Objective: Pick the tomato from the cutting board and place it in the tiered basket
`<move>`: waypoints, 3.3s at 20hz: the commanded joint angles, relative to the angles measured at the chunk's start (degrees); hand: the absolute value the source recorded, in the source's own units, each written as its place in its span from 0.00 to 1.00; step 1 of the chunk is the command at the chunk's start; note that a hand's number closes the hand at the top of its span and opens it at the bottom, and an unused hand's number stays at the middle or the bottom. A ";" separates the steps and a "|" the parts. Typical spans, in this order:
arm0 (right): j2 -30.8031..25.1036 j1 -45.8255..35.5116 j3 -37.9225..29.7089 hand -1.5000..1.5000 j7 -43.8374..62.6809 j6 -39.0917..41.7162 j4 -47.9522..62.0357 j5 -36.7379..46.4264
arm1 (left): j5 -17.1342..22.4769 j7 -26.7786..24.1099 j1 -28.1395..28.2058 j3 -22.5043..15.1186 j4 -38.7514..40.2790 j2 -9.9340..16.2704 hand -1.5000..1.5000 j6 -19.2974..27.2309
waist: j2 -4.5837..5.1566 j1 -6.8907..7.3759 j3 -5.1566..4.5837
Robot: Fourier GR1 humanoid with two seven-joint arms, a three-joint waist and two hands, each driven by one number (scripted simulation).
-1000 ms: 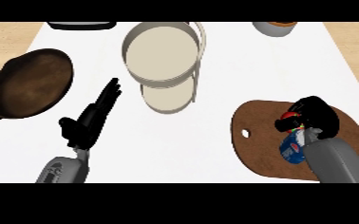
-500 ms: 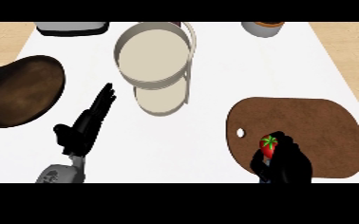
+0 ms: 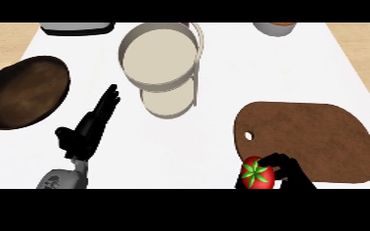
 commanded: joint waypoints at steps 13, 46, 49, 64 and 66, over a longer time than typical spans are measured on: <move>2.05 -28.06 0.09 1.00 20.24 15.22 -6.76 2.77 | -1.57 2.65 -3.53 -2.55 -0.78 -1.58 0.50 -0.76 | 1.46 4.55 0.01; 2.08 -78.53 -38.59 1.00 10.27 -11.88 58.84 -36.44 | -1.54 1.74 -7.63 -2.37 1.68 -2.92 0.50 -2.72 | 2.29 8.75 0.25; 2.08 -79.43 -42.35 0.00 11.45 -14.48 60.15 -42.18 | -1.64 1.98 -8.08 -2.63 2.03 -2.36 0.50 -3.66 | 2.23 8.91 0.25; -1.28 -83.54 -43.84 0.00 11.83 -33.51 67.04 -22.08 | -1.20 0.78 -2.80 0.70 2.50 -1.24 0.50 -1.34 | -0.29 1.18 0.02; 0.24 -81.27 -44.68 0.00 12.64 -36.00 64.36 -17.27 | -1.24 -0.16 -1.49 1.17 2.04 -0.49 0.50 -1.48 | -0.60 0.39 0.07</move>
